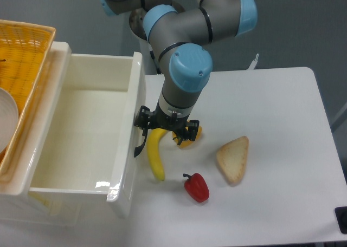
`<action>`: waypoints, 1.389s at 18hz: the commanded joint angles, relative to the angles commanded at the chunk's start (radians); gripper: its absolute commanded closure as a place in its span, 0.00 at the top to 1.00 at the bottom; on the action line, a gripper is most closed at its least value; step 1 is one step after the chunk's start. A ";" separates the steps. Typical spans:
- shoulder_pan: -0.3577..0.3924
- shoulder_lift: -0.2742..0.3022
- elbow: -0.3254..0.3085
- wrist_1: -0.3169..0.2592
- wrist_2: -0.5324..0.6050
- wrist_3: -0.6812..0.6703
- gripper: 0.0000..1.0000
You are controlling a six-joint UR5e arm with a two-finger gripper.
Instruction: Slide open the top white drawer
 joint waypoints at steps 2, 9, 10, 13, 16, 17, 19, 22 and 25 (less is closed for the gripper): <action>0.000 0.000 0.000 0.000 -0.003 -0.002 1.00; -0.002 -0.003 -0.015 0.002 -0.052 -0.014 1.00; -0.002 -0.003 -0.020 0.003 -0.063 -0.020 1.00; 0.002 -0.003 -0.021 0.008 -0.090 -0.044 1.00; 0.011 -0.003 -0.021 0.008 -0.100 -0.048 1.00; 0.011 -0.005 -0.021 0.008 -0.107 -0.048 1.00; 0.021 -0.003 -0.021 0.008 -0.118 -0.048 1.00; 0.038 -0.006 -0.020 0.008 -0.153 -0.044 1.00; 0.046 -0.005 -0.020 0.006 -0.160 -0.043 1.00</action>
